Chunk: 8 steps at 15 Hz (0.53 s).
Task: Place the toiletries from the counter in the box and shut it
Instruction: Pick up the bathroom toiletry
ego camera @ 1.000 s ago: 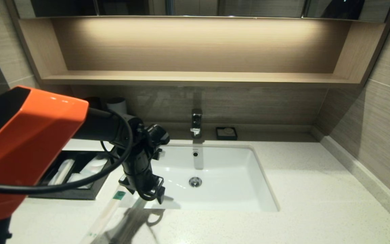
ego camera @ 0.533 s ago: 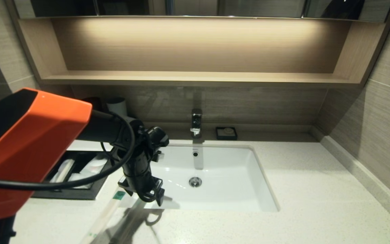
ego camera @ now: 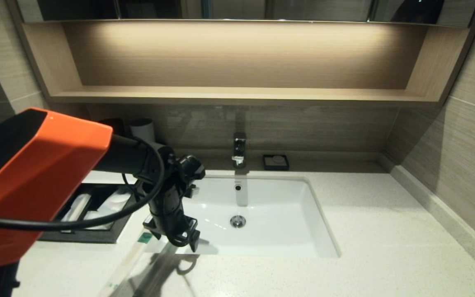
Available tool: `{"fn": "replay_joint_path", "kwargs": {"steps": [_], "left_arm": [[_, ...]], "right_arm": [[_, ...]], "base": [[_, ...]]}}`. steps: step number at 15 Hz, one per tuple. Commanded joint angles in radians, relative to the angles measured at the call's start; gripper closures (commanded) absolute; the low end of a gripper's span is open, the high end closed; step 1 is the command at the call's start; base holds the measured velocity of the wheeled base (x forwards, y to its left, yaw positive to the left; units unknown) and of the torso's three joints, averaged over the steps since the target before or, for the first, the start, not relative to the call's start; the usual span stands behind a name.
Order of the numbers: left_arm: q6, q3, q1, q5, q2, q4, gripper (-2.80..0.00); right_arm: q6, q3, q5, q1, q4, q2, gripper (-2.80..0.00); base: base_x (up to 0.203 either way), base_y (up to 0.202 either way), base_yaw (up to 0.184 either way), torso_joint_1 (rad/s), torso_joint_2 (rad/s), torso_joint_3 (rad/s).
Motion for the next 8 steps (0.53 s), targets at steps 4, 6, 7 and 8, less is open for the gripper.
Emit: {"fn": "replay_joint_path", "kwargs": {"steps": [4, 6, 7, 8], "left_arm": [[-0.001, 0.009, 0.001, 0.002, 0.003, 0.002, 0.0], [-0.001, 0.009, 0.001, 0.001, 0.001, 0.002, 0.0], [-0.001, 0.009, 0.001, 0.001, 0.001, 0.002, 0.0], [-0.001, 0.009, 0.001, 0.001, 0.001, 0.002, 0.0]], "right_arm": [[0.0, 0.002, 0.0, 0.0, 0.0, 0.0, 0.0], [0.0, 0.002, 0.0, 0.0, 0.0, 0.0, 0.0], [0.0, 0.002, 0.0, 0.0, 0.0, 0.0, 0.0], [0.0, 0.002, 0.0, 0.0, 0.0, 0.0, 0.0]], "base": [[0.0, 0.0, 0.0, 0.0, 0.0, 0.0], [0.0, 0.0, 0.0, 0.0, 0.0, 0.0], [0.0, 0.0, 0.0, 0.0, 0.0, 0.0], [0.0, 0.0, 0.0, 0.0, 0.0, 0.0]]}}
